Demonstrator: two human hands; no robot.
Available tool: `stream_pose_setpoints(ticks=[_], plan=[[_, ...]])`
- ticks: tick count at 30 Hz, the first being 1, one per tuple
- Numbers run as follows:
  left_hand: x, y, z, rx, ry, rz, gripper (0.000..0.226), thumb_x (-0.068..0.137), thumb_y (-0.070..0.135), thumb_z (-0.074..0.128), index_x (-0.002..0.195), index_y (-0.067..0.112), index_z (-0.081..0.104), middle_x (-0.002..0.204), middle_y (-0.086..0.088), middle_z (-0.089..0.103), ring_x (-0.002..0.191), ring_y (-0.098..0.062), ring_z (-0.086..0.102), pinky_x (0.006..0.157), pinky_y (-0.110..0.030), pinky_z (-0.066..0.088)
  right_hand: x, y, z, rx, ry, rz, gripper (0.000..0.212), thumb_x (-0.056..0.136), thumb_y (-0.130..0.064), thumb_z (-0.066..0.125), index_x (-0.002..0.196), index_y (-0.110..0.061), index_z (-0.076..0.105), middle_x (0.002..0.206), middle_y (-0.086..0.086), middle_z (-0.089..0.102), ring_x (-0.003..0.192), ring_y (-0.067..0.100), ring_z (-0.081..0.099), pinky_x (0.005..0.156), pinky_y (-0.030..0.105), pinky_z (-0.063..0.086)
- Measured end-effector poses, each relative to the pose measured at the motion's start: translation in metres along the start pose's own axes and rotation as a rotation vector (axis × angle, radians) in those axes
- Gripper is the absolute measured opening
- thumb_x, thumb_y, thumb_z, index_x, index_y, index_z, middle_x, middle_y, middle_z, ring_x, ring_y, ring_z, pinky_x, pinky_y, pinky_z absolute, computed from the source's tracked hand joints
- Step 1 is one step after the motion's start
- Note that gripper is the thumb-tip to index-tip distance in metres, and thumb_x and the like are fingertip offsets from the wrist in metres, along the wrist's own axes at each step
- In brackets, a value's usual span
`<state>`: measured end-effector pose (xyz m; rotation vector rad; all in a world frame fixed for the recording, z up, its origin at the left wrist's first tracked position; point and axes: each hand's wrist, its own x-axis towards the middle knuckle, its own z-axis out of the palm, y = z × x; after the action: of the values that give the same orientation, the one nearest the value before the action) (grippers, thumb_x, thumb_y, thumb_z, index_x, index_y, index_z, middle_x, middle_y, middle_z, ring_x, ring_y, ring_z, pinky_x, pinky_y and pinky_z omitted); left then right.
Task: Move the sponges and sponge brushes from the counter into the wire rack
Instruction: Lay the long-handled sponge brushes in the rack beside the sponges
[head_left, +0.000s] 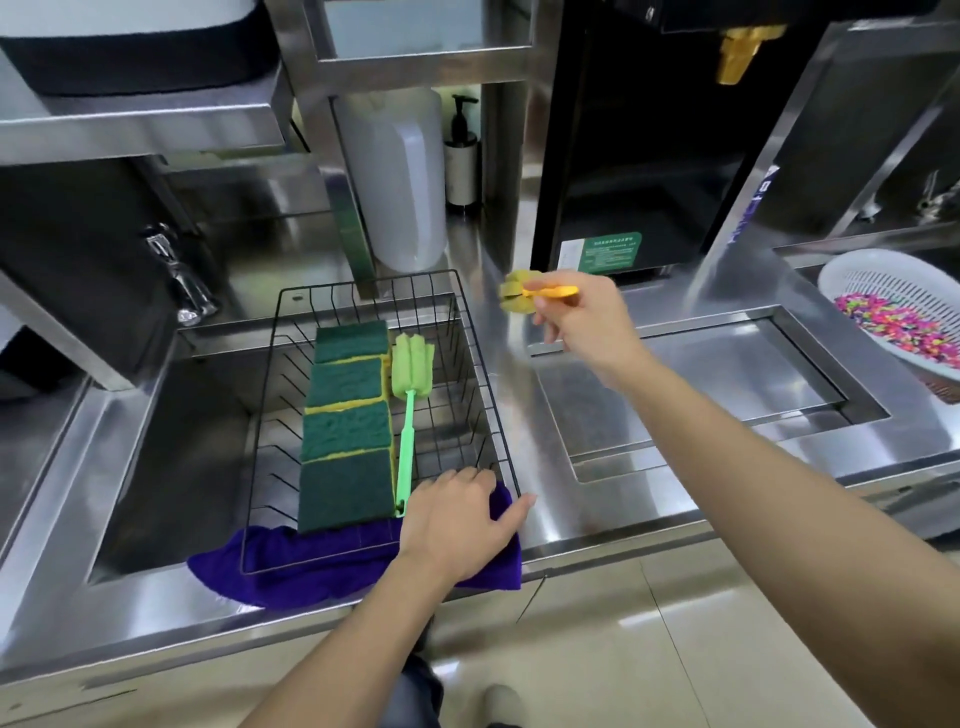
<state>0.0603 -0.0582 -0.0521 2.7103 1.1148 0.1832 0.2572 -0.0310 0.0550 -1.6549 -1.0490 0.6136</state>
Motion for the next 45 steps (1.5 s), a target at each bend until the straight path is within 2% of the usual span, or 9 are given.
stream_pose_setpoints(ticks=[3, 5, 7, 13, 19, 27, 36, 41, 45], plan=[[-0.007, -0.012, -0.003, 0.004, 0.032, -0.054, 0.056, 0.08, 0.069, 0.026, 0.079, 0.022, 0.056, 0.081, 0.001, 0.063, 0.078, -0.02, 0.056, 0.061, -0.032, 0.036, -0.012, 0.006, 0.03, -0.119, -0.131, -0.067, 0.022, 0.089, -0.009, 0.056, 0.109, -0.012, 0.066, 0.095, 0.009, 0.069, 0.069, 0.014, 0.065, 0.056, 0.019, 0.048], [-0.01, -0.017, -0.003, 0.007, 0.023, -0.066, 0.052, 0.083, 0.066, 0.029, 0.077, 0.021, 0.054, 0.08, 0.001, 0.063, 0.077, -0.021, 0.056, 0.06, -0.031, 0.035, -0.02, 0.017, 0.044, -0.481, -0.164, -0.219, 0.028, 0.091, -0.019, 0.054, 0.119, -0.017, 0.061, 0.11, 0.01, 0.07, 0.092, 0.028, 0.064, 0.074, 0.032, 0.049], [-0.012, -0.021, -0.003, 0.001, 0.022, -0.07, 0.051, 0.084, 0.065, 0.029, 0.075, 0.021, 0.052, 0.079, 0.001, 0.063, 0.076, -0.021, 0.056, 0.059, -0.031, 0.034, -0.025, 0.025, 0.059, -0.77, -0.192, -0.386, 0.032, 0.093, -0.019, 0.048, 0.124, -0.017, 0.056, 0.115, 0.009, 0.068, 0.101, 0.032, 0.063, 0.076, 0.04, 0.048], [-0.014, -0.023, -0.004, 0.022, 0.055, -0.051, 0.054, 0.085, 0.064, 0.026, 0.076, 0.019, 0.054, 0.077, 0.0, 0.063, 0.073, -0.02, 0.056, 0.057, -0.031, 0.031, -0.033, 0.034, 0.08, -1.187, -0.264, -0.893, 0.032, 0.051, -0.008, 0.079, 0.083, -0.012, 0.074, 0.055, -0.001, 0.065, 0.047, 0.017, 0.06, 0.043, 0.021, 0.042], [-0.014, -0.022, -0.003, 0.038, 0.077, -0.027, 0.051, 0.088, 0.059, 0.032, 0.07, 0.018, 0.056, 0.069, -0.003, 0.062, 0.067, -0.023, 0.055, 0.054, -0.031, 0.029, -0.035, 0.057, 0.094, -1.305, -0.648, -0.696, 0.028, 0.087, -0.004, 0.043, 0.113, -0.006, 0.053, 0.107, 0.011, 0.063, 0.1, 0.031, 0.057, 0.077, 0.037, 0.038], [-0.013, -0.02, -0.004, 0.009, 0.113, -0.024, 0.048, 0.088, 0.056, 0.033, 0.084, 0.018, 0.06, 0.076, -0.001, 0.064, 0.073, -0.022, 0.057, 0.056, -0.031, 0.03, -0.036, 0.059, 0.11, -1.408, -0.838, -0.625, 0.008, 0.08, -0.01, 0.05, 0.082, -0.015, 0.057, 0.089, 0.007, 0.069, 0.086, 0.026, 0.059, 0.078, 0.035, 0.023], [-0.011, -0.021, 0.0, 0.02, 0.12, -0.019, 0.051, 0.089, 0.055, 0.03, 0.083, 0.015, 0.061, 0.078, -0.005, 0.065, 0.074, -0.024, 0.056, 0.058, -0.033, 0.034, -0.029, 0.061, 0.117, -1.478, -0.982, -0.56, 0.014, 0.083, -0.011, 0.046, 0.07, -0.017, 0.044, 0.078, 0.005, 0.061, 0.086, 0.025, 0.056, 0.077, 0.035, 0.021], [-0.011, -0.021, 0.001, 0.023, 0.12, -0.025, 0.052, 0.088, 0.054, 0.031, 0.081, 0.013, 0.062, 0.075, -0.006, 0.065, 0.072, -0.025, 0.057, 0.057, -0.033, 0.034, -0.026, 0.062, 0.122, -1.541, -1.015, -0.581, 0.012, 0.088, -0.015, 0.044, 0.086, -0.018, 0.055, 0.101, 0.005, 0.066, 0.105, 0.022, 0.048, 0.088, 0.038, 0.029], [-0.013, -0.019, 0.0, 0.024, 0.106, -0.018, 0.052, 0.087, 0.055, 0.031, 0.074, 0.013, 0.06, 0.069, -0.006, 0.063, 0.066, -0.024, 0.056, 0.054, -0.032, 0.032, -0.029, 0.069, 0.118, -1.511, -0.917, -0.67, 0.018, 0.086, -0.014, 0.046, 0.101, -0.015, 0.056, 0.098, 0.006, 0.068, 0.098, 0.025, 0.058, 0.082, 0.037, 0.031]])
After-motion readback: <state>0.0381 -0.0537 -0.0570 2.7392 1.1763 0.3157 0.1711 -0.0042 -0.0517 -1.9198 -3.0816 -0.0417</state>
